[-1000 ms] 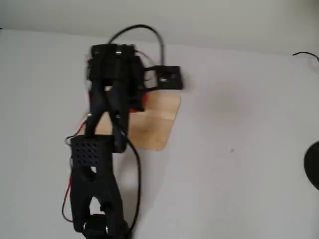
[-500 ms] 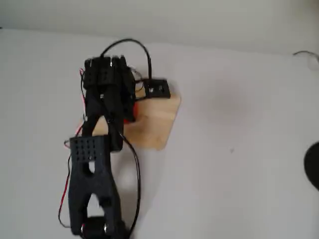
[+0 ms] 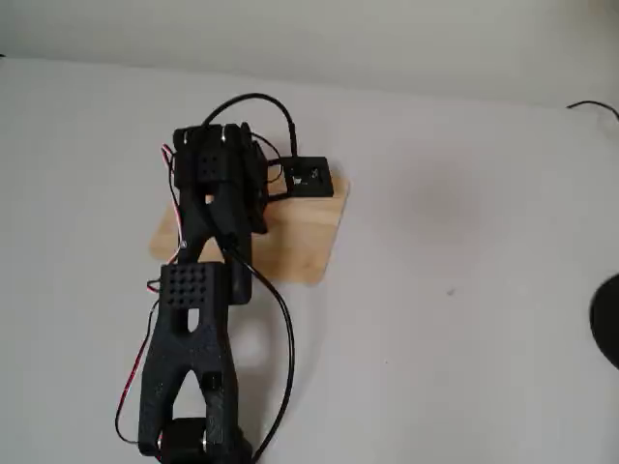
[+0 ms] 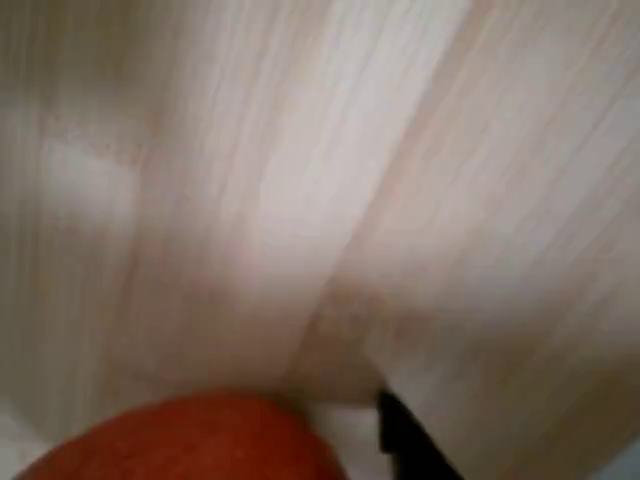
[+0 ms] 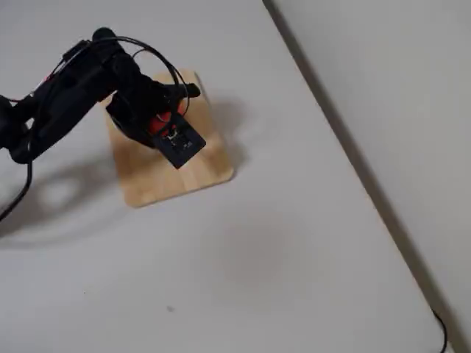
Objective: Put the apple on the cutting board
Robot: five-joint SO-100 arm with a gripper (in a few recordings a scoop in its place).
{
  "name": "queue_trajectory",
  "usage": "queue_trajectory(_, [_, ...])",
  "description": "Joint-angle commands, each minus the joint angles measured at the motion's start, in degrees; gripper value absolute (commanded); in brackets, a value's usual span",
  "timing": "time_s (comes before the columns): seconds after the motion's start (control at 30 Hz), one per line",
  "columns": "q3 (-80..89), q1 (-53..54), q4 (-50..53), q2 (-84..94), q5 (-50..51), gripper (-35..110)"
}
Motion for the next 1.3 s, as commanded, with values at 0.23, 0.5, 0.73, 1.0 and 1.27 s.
queue_trajectory(0.23, [11.78,0.88,3.16,17.93,-0.79,60])
queue_trajectory(0.5, [21.36,0.44,3.08,33.84,-0.97,60])
queue_trajectory(0.73, [36.91,1.67,3.08,55.02,-2.99,60])
queue_trajectory(1.0, [60.03,10.20,2.90,89.56,-4.57,52])
queue_trajectory(1.27, [92.29,16.79,-1.76,122.70,-6.15,0])
